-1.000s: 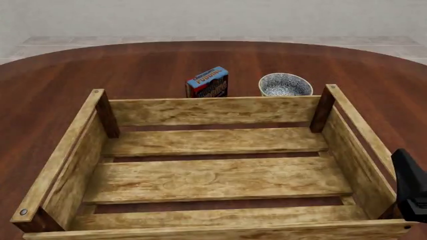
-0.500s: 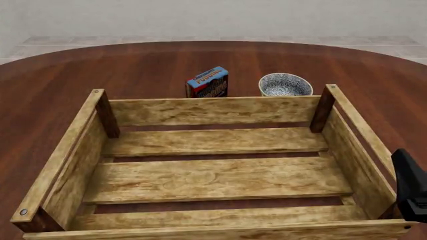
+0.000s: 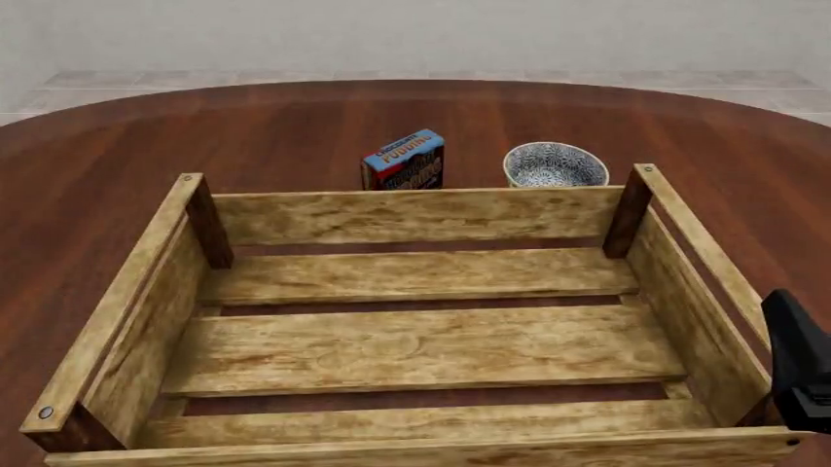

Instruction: Pick up the salad dressing and put it in the tray.

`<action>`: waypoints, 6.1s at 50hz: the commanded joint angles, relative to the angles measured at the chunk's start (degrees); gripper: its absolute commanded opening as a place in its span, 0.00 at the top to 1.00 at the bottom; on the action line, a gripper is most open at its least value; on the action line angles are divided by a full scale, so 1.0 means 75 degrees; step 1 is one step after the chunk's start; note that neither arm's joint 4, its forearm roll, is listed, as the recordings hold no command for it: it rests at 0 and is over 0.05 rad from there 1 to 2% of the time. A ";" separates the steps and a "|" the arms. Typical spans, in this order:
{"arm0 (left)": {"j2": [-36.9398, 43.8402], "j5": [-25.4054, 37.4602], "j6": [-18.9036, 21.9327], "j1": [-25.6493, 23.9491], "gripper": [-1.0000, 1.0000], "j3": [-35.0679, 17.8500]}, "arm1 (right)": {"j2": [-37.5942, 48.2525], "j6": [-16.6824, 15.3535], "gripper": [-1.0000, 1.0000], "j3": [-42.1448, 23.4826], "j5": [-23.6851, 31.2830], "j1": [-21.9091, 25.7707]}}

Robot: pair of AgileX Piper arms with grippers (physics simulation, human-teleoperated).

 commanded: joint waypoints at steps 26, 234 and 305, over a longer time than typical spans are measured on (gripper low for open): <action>-0.0934 0.0793 -0.0071 -0.0733 1.00 -0.1801 | 0.0000 0.0001 0.00 0.0000 0.0000 0.0000; 0.9988 -0.4695 -0.1142 -1.1914 1.00 -0.5316 | -0.0001 0.0000 0.00 0.0000 0.0000 0.0000; 1.1277 -0.5376 -0.1565 -1.2044 0.00 -0.5156 | 0.0000 0.0001 0.00 0.0000 0.0000 0.0000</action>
